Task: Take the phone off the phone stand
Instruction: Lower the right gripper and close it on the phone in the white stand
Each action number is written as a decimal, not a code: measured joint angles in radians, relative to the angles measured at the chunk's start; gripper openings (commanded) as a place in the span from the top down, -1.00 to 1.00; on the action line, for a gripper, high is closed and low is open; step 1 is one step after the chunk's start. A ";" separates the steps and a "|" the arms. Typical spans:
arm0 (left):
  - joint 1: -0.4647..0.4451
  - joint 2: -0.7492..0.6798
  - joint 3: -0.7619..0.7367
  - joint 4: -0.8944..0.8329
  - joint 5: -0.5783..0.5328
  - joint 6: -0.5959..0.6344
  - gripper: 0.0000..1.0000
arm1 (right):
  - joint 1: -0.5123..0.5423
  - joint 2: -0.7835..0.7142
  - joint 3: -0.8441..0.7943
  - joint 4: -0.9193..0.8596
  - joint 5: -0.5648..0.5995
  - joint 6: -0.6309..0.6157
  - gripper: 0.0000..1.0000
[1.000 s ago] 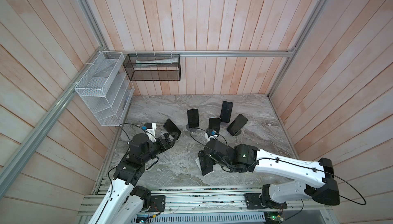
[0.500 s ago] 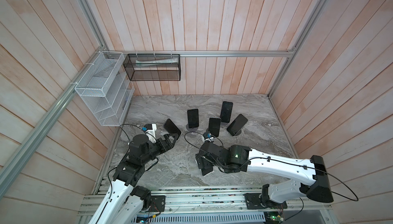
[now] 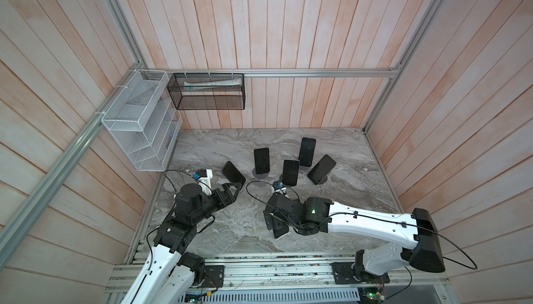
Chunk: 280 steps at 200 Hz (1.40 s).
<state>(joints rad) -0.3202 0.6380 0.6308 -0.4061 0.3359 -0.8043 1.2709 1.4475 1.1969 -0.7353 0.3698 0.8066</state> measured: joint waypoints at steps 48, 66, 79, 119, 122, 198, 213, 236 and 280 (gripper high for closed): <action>0.000 0.014 0.000 0.002 0.000 0.000 -0.96 | -0.018 0.000 -0.009 0.017 -0.001 -0.008 -0.93; 0.000 0.018 0.000 0.002 0.000 0.000 -0.96 | -0.025 0.000 -0.016 0.026 -0.005 -0.016 -0.90; 0.000 0.019 -0.001 0.003 0.000 0.000 -0.96 | -0.030 0.000 -0.023 0.028 -0.008 -0.018 -0.89; 0.000 0.019 -0.011 0.005 0.000 0.000 -0.96 | -0.031 0.000 -0.037 0.036 -0.029 -0.033 -0.86; 0.000 0.019 -0.011 0.006 0.000 0.000 -0.96 | -0.031 0.000 -0.037 0.036 -0.031 -0.034 -0.86; 0.000 0.019 -0.012 0.021 0.000 0.000 -0.96 | -0.031 0.014 -0.037 0.036 -0.047 -0.058 -0.84; 0.000 0.019 -0.013 0.025 -0.001 0.000 -0.96 | -0.032 0.021 -0.037 0.039 -0.047 -0.062 -0.84; 0.000 0.019 -0.027 0.032 -0.001 -0.001 -0.96 | -0.033 0.031 -0.038 0.040 -0.044 -0.067 -0.83; 0.000 0.023 -0.042 0.035 0.000 -0.005 -0.96 | -0.037 0.031 -0.041 0.054 -0.032 -0.068 -0.82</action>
<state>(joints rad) -0.3202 0.6609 0.5884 -0.3710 0.3355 -0.8089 1.2335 1.4780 1.1557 -0.6815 0.3382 0.7387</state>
